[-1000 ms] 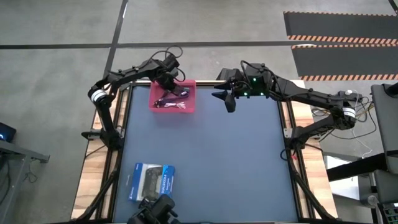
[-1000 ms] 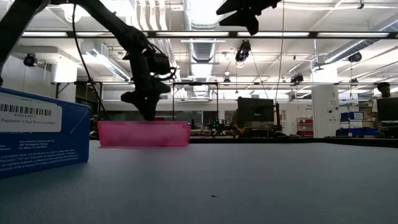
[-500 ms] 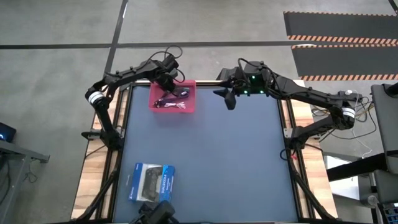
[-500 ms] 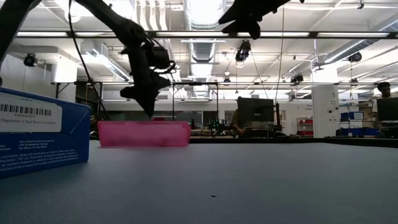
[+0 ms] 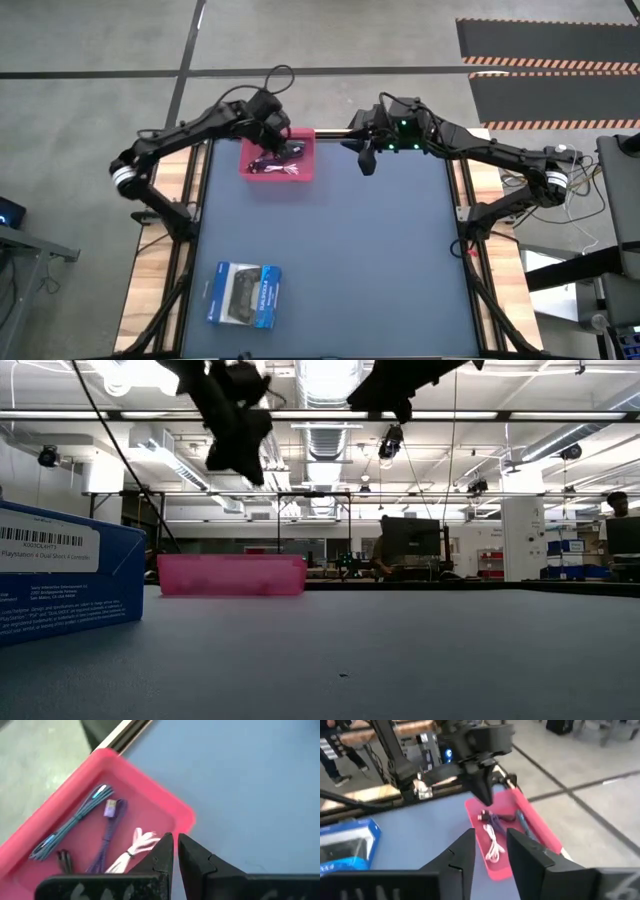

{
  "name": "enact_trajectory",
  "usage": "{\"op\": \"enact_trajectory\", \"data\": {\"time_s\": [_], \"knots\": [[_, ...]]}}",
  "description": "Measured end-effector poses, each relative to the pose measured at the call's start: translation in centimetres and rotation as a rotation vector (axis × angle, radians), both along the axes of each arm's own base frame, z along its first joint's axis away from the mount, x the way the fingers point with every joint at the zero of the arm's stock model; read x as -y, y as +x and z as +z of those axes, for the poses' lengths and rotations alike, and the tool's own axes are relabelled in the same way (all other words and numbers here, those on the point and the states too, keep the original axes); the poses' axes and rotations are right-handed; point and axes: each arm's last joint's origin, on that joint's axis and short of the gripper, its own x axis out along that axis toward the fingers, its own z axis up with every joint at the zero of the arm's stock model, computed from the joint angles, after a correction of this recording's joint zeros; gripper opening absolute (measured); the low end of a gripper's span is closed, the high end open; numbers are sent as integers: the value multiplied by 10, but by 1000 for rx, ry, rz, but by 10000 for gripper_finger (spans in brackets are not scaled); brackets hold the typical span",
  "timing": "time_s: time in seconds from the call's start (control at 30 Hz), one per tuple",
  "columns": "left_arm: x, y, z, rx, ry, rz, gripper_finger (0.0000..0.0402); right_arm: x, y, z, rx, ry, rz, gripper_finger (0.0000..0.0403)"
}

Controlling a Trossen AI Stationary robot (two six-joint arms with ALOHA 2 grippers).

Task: Pick and place USB-C Cables
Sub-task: Return to Home Position

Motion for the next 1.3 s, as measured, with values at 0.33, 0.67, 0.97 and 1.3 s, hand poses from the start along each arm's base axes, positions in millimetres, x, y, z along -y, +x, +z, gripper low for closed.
{"op": "enact_trajectory", "data": {"time_s": [0.33, 0.67, 0.97, 1.3], "knots": [[74, -31, 27, 239, 136, -237, 10, -8, -17, 21, 99, -141, 28, 26], [126, -74, 17, 650, -36, -164, 10, -11, -17, 16, 157, -16, -8, 9], [151, -109, 15, 789, -73, -160, 10, -13, -14, 14, 197, -96, 20, 9], [178, -123, -1, 792, -136, -323, 10, -16, -19, 1, 431, -72, 6, 9]]}}
